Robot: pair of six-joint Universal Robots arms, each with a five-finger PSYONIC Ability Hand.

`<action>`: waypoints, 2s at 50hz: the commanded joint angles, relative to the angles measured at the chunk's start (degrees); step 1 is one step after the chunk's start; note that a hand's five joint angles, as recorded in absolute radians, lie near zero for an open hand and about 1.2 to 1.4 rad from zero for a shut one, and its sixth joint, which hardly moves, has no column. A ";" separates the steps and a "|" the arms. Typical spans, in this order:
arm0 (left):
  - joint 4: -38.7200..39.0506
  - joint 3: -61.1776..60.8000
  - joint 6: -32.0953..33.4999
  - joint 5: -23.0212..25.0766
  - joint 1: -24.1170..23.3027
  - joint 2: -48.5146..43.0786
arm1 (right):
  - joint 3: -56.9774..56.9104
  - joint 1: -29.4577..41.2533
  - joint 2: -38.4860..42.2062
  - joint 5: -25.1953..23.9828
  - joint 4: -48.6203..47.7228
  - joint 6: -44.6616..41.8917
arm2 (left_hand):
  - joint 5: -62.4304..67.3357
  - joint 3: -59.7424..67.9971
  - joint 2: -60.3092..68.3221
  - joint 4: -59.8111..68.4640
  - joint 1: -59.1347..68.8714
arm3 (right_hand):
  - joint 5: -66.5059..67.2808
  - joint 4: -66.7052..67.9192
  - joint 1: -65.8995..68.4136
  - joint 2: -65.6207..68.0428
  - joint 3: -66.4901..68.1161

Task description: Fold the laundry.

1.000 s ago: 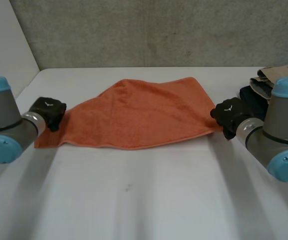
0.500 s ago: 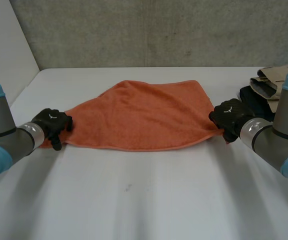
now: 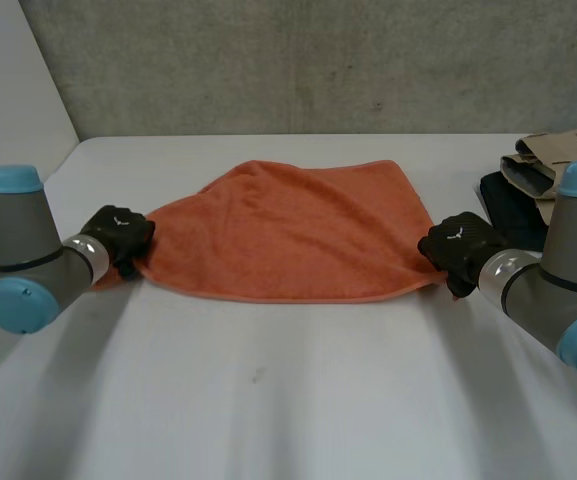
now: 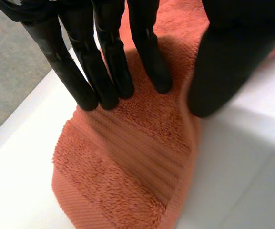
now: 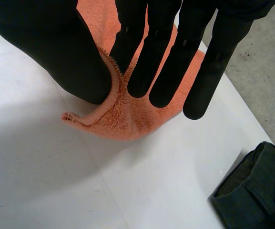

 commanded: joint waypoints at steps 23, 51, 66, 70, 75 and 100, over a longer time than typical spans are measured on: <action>-34.06 -26.54 13.12 -1.23 2.73 28.82 | -2.04 -7.12 -10.72 1.88 43.00 -27.85 | 24.95 24.60 24.49 24.57 22.97 | 12.20 11.19 14.49 12.20 11.57; 2.83 38.16 -9.44 -6.94 -2.11 15.44 | -43.26 -1.49 0.90 12.95 -16.30 4.84 | 24.95 24.60 24.49 24.57 22.97 | 12.20 11.19 14.49 12.20 11.57; 12.96 15.58 -14.29 -6.41 -0.61 15.81 | -30.87 1.14 1.94 8.13 -18.88 5.55 | 24.95 24.60 24.49 24.57 22.97 | 12.20 11.19 14.49 12.20 11.57; 14.19 9.43 -12.98 -6.41 -0.70 12.38 | -26.83 1.58 4.40 6.37 -17.82 5.55 | 24.95 24.60 24.49 24.57 22.97 | 12.20 11.19 14.49 12.20 11.57; 14.37 3.10 -8.76 -6.06 -1.40 7.90 | -22.70 2.28 9.06 4.26 -15.10 4.24 | 24.95 24.60 24.49 24.57 22.97 | 12.20 11.19 14.49 12.20 11.57; -23.51 -35.85 23.40 -1.15 5.19 33.91 | -0.01 -7.91 -9.48 2.06 37.99 -29.34 | 24.95 24.60 24.49 24.57 22.97 | 12.20 11.19 14.49 12.20 11.57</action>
